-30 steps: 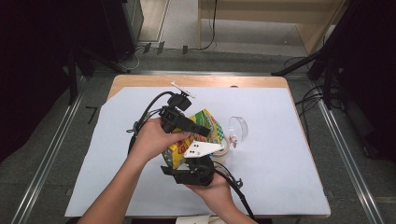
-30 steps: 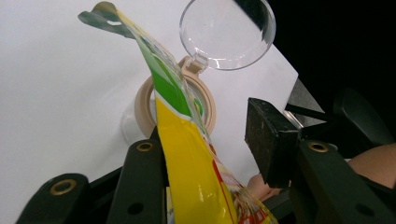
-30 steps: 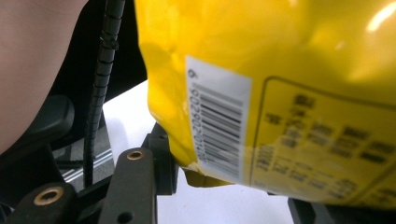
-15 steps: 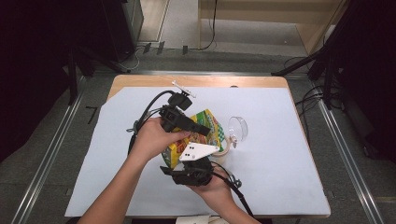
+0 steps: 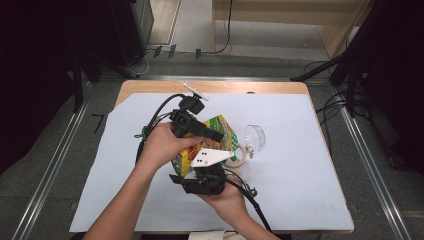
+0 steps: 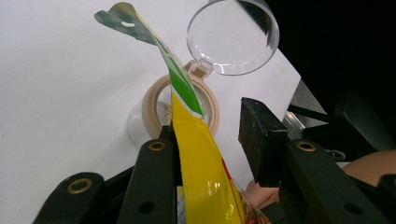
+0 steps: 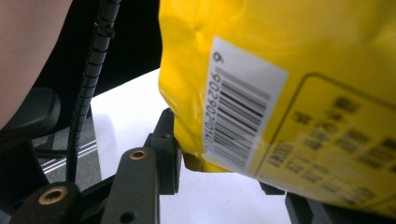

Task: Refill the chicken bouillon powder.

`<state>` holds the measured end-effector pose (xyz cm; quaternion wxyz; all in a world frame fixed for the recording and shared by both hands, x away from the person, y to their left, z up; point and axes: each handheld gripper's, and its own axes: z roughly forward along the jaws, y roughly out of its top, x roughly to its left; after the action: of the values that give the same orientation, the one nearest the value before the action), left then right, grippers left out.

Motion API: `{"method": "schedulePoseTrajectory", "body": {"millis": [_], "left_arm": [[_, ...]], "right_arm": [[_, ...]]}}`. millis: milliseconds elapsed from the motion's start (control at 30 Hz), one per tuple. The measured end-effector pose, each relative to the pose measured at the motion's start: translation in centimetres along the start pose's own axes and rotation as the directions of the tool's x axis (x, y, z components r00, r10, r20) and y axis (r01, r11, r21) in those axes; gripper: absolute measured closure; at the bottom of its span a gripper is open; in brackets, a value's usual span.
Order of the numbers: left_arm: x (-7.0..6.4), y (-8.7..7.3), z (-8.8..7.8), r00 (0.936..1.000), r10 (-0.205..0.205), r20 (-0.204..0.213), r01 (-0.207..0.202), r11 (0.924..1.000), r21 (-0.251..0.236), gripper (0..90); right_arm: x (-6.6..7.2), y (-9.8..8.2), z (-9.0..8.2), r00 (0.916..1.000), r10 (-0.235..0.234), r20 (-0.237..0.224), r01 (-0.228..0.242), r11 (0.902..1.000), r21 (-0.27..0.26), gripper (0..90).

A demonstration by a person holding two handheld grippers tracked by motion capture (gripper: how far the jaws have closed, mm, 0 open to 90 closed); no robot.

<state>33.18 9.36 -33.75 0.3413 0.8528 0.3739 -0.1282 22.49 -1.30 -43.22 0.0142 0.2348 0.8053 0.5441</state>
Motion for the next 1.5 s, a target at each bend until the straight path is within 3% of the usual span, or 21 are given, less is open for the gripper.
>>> {"method": "schedulePoseTrajectory", "body": {"millis": [233, 600, 767, 833, 933, 1033, 1500], "left_arm": [[-0.5, -0.1, 0.2, 0.9997, 0.023, -0.008, -0.023, 0.9997, -0.003, 67.4], [-1.0, -0.1, 0.0, 0.9999, -0.007, -0.009, 0.007, 1.0, -0.001, 67.3], [-1.2, -0.2, 0.0, 0.9998, -0.021, 0.006, 0.021, 0.9998, 0.004, 67.5], [-1.2, -0.1, 0.0, 0.9985, -0.042, 0.036, 0.042, 0.9991, 0.004, 67.6], [-1.2, -0.1, 0.2, 0.9988, -0.038, 0.031, 0.038, 0.9992, 0.009, 68.0], [-0.9, -0.1, 0.2, 0.997, -0.062, 0.046, 0.062, 0.9981, 0.001, 67.9], [-0.7, -0.1, 0.2, 0.9972, -0.063, 0.039, 0.063, 0.998, 0.003, 67.9]], "right_arm": [[-0.1, -0.3, 0.1, 1.0, -0.006, 0.001, 0.006, 0.9999, -0.009, 60.5], [-0.1, -0.5, 0.2, 0.9999, -0.011, -0.001, 0.011, 0.9998, -0.014, 61.3], [-0.1, -0.6, 0.3, 0.9999, -0.009, -0.004, 0.009, 0.9999, -0.007, 62.6], [-0.3, -0.6, 0.4, 0.9997, 0.011, -0.023, -0.011, 0.9999, -0.001, 65.3], [-0.4, -0.8, 0.5, 0.999, 0.029, -0.033, -0.029, 0.9996, -0.003, 65.9], [-0.5, -0.8, 0.5, 0.9992, 0.027, -0.03, -0.027, 0.9996, -0.001, 65.9], [-0.4, -0.7, 0.5, 0.9995, 0.023, -0.022, -0.023, 0.9997, 0.004, 65.6]]}}
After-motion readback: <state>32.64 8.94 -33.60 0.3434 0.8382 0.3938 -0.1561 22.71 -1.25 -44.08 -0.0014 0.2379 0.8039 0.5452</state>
